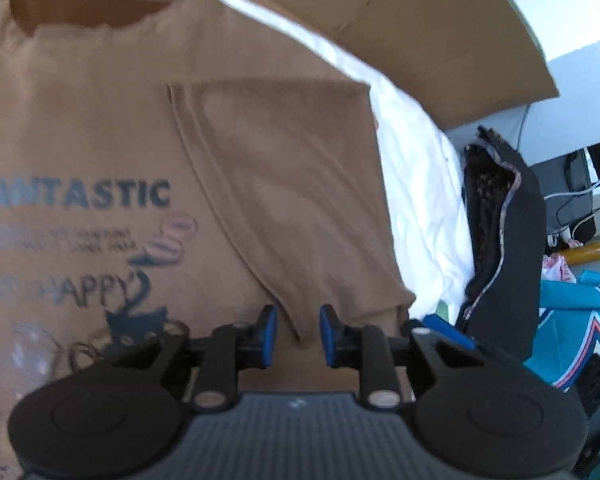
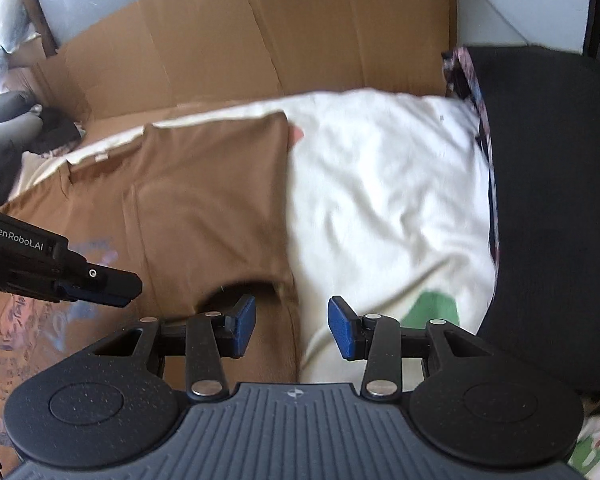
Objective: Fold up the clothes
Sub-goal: 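Pinch the folded panel edge with the left tool and straighten it, then open the left tool and release the folded shirt panel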
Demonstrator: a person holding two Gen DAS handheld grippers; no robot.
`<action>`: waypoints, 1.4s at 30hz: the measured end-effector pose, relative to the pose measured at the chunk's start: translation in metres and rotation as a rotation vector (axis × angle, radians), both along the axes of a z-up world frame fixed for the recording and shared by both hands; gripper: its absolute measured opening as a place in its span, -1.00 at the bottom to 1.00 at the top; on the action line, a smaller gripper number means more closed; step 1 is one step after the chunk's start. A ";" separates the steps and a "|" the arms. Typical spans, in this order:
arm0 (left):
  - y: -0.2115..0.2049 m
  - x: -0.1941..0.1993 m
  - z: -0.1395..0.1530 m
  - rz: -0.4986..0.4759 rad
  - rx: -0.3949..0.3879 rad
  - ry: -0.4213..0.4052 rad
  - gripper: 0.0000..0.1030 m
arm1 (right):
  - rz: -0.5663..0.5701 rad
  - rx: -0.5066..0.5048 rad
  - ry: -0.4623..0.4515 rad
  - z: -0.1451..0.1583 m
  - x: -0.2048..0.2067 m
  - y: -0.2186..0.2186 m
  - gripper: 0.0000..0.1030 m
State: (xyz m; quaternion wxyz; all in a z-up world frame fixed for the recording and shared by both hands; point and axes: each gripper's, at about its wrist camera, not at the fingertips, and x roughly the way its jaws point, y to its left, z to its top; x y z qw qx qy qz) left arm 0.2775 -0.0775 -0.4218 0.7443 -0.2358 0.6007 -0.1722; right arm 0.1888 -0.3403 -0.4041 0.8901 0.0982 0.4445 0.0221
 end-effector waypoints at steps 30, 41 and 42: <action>0.017 -0.012 0.008 -0.034 0.083 -0.043 -0.77 | 0.004 -0.033 0.006 -0.005 -0.006 -0.007 -0.19; 0.014 0.018 0.024 -0.067 0.096 -0.148 -0.77 | 0.051 0.026 -0.060 0.013 0.016 0.010 -0.75; 0.010 0.019 0.024 -0.078 0.098 -0.153 -0.77 | 0.061 0.021 -0.058 0.011 0.019 0.013 -0.75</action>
